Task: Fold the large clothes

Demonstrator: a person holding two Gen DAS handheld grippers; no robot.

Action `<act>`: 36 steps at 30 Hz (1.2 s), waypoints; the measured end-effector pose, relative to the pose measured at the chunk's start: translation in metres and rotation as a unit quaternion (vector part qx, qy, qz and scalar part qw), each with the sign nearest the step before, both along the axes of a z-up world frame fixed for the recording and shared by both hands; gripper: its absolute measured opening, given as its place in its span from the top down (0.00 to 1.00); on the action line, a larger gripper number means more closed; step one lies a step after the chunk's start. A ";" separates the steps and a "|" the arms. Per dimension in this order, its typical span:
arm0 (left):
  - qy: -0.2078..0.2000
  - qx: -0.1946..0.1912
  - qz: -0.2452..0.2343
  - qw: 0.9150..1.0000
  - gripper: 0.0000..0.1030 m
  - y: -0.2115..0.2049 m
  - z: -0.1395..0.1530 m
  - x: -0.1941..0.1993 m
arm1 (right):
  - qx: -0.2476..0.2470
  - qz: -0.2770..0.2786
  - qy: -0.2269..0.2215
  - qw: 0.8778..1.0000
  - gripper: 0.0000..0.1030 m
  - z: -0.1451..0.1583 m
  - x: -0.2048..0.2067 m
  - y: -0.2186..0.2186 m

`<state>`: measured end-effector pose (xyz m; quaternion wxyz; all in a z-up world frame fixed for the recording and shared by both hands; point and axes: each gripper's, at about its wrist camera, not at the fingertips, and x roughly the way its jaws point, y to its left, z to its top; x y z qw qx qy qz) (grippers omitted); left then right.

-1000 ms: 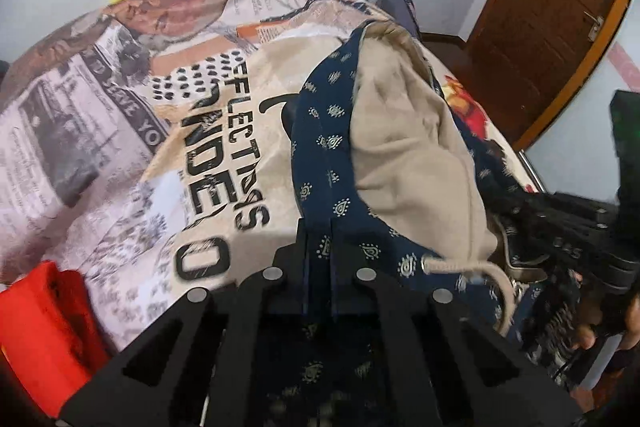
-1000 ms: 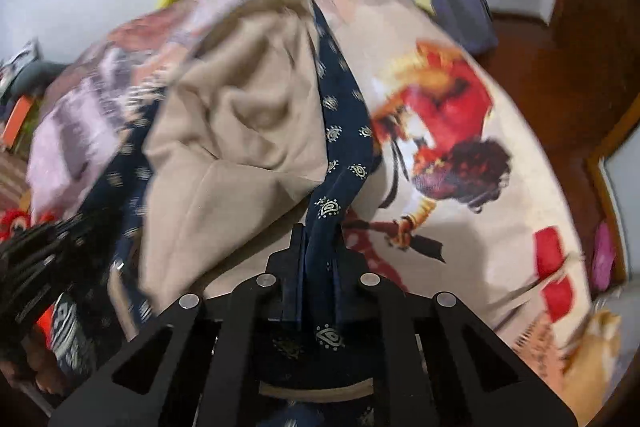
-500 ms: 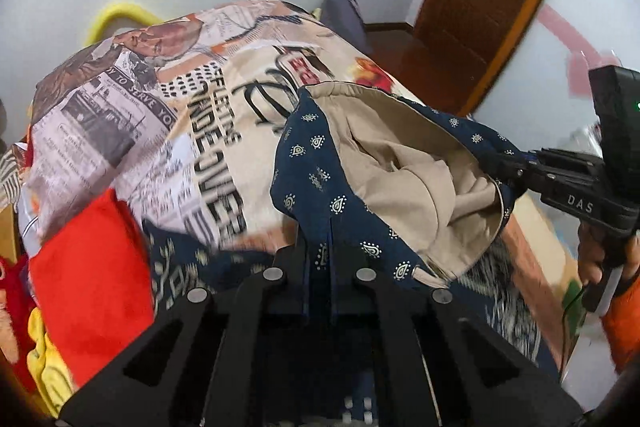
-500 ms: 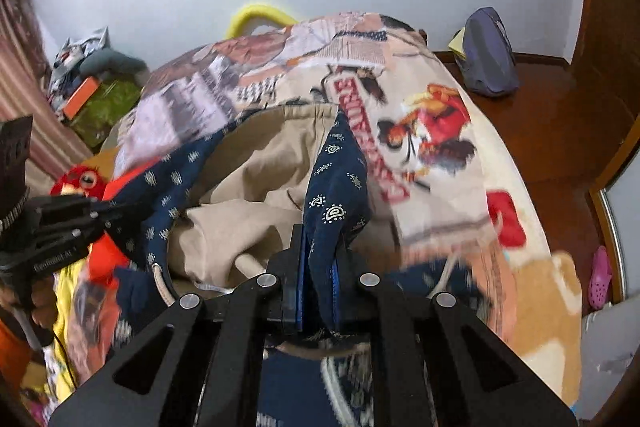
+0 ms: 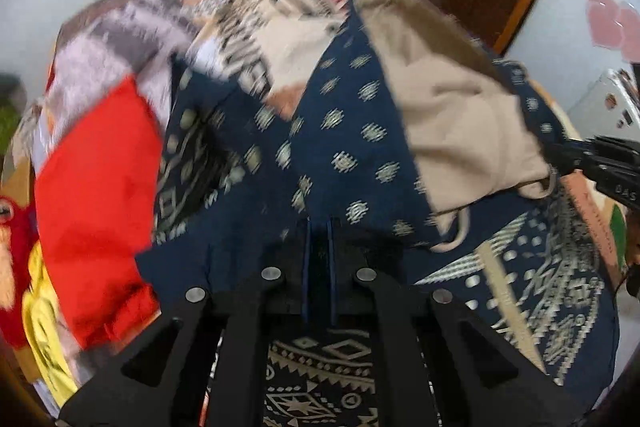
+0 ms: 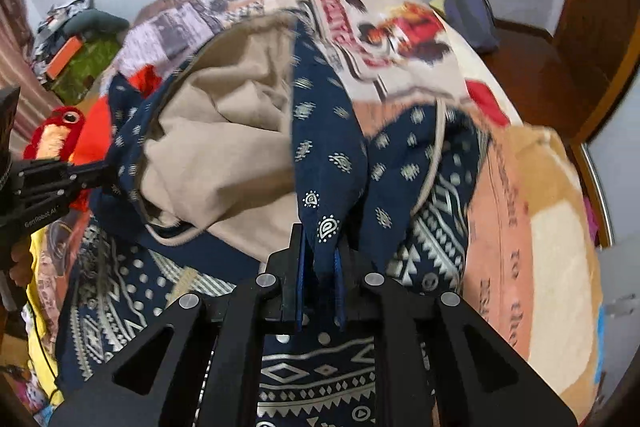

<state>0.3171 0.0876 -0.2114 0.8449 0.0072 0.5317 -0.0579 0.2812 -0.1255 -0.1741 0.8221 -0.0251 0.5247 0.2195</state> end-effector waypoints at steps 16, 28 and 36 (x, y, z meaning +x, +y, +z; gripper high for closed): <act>-0.103 0.008 0.023 0.994 0.55 0.000 0.062 -0.007 | -0.008 -0.008 -0.051 0.999 0.77 0.037 0.005 -0.009; -0.094 -0.008 -0.003 0.996 0.39 -0.016 0.056 0.067 | 0.015 -0.020 -0.073 0.997 0.40 0.041 0.055 0.014; -0.063 -0.022 -0.013 0.998 0.39 -0.022 0.020 0.115 | 0.006 0.005 -0.036 0.999 0.40 0.008 0.098 0.034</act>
